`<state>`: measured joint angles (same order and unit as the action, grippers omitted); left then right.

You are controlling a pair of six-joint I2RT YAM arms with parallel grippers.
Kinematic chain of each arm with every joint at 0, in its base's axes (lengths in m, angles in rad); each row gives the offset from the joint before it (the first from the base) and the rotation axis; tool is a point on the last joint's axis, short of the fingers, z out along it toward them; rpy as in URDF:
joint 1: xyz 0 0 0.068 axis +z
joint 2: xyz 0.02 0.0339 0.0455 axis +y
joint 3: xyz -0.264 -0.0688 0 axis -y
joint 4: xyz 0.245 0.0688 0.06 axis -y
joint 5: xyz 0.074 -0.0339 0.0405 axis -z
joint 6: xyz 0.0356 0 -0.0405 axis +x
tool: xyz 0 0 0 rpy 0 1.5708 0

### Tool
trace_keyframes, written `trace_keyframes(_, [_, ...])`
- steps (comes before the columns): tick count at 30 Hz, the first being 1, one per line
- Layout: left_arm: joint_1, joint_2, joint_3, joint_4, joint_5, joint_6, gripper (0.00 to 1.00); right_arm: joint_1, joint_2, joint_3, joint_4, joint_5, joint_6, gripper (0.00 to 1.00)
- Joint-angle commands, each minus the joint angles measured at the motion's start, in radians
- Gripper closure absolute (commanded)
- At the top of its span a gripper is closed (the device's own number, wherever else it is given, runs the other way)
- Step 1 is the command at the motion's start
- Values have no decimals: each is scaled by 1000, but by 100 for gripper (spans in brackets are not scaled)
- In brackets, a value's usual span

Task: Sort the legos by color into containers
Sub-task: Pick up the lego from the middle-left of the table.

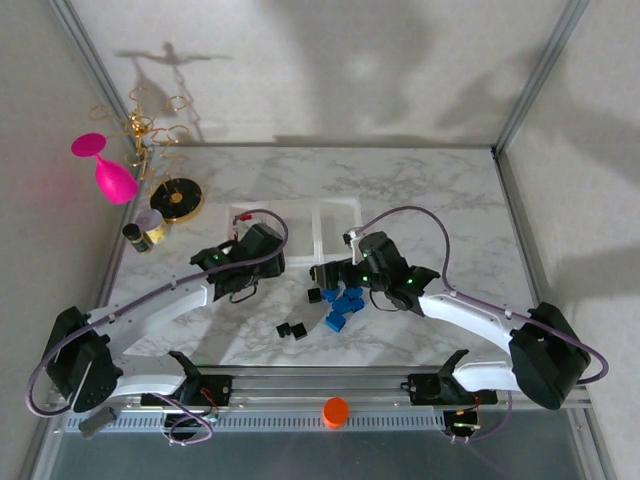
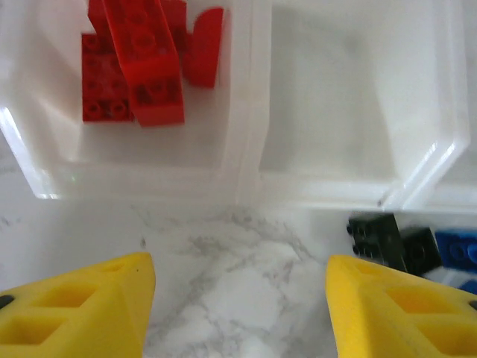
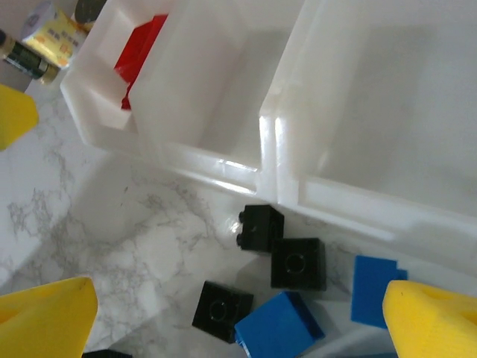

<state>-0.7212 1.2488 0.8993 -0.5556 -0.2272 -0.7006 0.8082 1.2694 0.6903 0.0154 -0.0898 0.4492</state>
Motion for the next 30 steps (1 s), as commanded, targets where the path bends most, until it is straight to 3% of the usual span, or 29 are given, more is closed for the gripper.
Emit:
trace_keyframes(1, [-64,-54,-55,-54,38,-112,38,37,-2,-7,-25,6,-11,1])
trace_keyframes(8, [-248,-72,-141,-104,62,-289,37,116,-37,-83,-1,67,45,1])
trace_keyframes(13, [-326,-74,-196,-94,76,-379,36,135,-56,-129,27,100,74,1])
trace_keyframes(22, [-350,-15,-261,48,108,-436,35,135,-38,-132,32,128,67,1])
trace_keyframes(30, [-357,62,-260,72,102,-439,38,135,-66,-141,17,160,64,1])
